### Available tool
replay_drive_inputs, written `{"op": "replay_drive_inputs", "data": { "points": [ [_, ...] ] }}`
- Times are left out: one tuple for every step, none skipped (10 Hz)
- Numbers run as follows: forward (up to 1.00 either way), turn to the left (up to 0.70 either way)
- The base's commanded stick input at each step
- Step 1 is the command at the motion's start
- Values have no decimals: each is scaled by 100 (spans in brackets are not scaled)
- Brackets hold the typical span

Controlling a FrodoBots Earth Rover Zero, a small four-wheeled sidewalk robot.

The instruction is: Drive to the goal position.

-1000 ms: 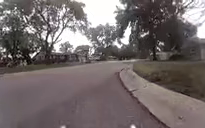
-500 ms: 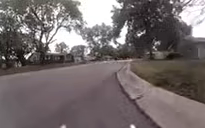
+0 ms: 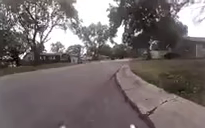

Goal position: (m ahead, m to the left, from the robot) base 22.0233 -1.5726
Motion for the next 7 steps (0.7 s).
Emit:
{"op": "replay_drive_inputs", "data": {
  "points": [
    [100, 0],
    [100, 0],
    [100, 0],
    [100, 0],
    [100, 1],
    [100, 21],
    [100, 38]
  ]
}}
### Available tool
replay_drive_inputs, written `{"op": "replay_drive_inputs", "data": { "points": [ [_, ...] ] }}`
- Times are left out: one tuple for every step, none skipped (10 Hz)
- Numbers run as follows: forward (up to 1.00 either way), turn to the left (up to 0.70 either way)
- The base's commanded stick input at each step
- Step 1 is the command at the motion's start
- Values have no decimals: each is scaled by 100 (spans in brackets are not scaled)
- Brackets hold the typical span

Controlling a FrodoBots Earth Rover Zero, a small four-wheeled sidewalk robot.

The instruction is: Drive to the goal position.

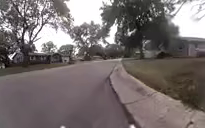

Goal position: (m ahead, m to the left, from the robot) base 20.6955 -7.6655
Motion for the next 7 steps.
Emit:
{"op": "replay_drive_inputs", "data": {
  "points": [
    [100, 40],
    [100, 40],
    [100, 40],
    [100, 22],
    [100, 1],
    [100, 0],
    [100, 0]
  ]
}}
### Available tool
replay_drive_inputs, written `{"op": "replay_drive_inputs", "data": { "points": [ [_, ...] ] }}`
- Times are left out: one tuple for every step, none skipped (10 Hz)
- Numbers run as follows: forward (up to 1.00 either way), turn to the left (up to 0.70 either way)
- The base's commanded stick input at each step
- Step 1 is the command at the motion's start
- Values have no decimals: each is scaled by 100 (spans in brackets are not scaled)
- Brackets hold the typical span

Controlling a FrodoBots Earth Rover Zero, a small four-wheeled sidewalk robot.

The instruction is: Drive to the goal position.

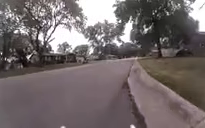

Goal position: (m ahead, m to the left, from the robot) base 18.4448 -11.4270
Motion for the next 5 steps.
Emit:
{"op": "replay_drive_inputs", "data": {
  "points": [
    [100, 0],
    [100, 0],
    [100, 0],
    [100, 0],
    [100, 0]
  ]
}}
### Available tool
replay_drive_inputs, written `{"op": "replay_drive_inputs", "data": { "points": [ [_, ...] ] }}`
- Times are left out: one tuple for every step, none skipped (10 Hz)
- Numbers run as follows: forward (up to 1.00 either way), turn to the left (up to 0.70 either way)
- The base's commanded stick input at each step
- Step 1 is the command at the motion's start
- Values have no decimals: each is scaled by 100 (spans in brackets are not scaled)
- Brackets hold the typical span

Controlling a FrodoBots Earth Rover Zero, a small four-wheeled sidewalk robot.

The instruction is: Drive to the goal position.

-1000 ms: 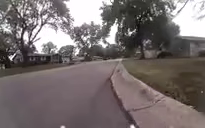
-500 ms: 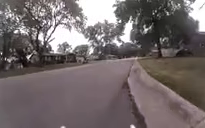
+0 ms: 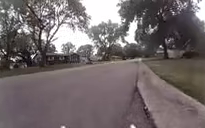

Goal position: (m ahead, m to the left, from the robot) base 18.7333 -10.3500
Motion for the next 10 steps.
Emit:
{"op": "replay_drive_inputs", "data": {
  "points": [
    [100, -8],
    [100, -33],
    [100, -40],
    [100, -40],
    [100, -40],
    [100, -40],
    [100, -27],
    [100, -9],
    [100, 0],
    [100, 0]
  ]
}}
